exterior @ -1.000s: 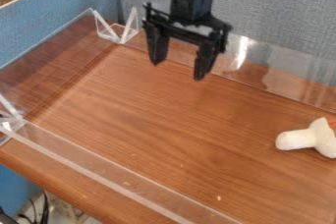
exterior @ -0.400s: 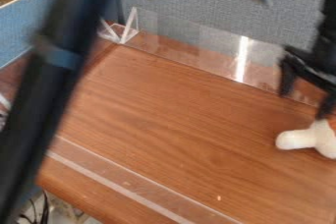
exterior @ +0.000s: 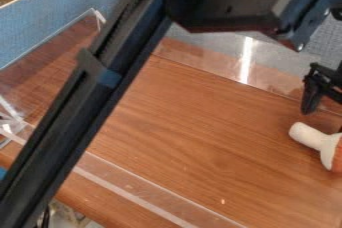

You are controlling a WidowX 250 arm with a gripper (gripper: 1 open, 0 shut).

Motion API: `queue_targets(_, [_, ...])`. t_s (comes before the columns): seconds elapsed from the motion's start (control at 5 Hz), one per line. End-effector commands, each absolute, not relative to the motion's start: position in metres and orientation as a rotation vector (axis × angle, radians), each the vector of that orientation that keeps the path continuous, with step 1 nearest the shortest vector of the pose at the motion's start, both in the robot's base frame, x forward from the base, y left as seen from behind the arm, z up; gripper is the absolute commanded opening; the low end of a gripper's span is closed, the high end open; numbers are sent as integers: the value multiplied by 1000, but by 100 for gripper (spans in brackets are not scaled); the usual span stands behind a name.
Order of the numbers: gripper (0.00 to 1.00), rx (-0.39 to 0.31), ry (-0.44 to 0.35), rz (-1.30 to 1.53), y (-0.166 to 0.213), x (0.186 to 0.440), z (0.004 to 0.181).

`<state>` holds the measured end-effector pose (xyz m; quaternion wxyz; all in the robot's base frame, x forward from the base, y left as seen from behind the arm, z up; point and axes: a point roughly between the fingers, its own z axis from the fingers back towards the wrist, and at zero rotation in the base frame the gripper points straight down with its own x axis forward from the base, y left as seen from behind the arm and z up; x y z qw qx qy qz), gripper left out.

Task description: Put the mushroom in the blue bowl

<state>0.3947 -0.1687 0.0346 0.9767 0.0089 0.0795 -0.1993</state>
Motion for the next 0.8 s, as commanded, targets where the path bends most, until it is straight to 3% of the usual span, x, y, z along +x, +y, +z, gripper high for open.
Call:
queue_targets(0.0, [100,1,62,-397,-172,396,74])
queue_targets(0.6, [100,-7,33,-378,-172,387,87])
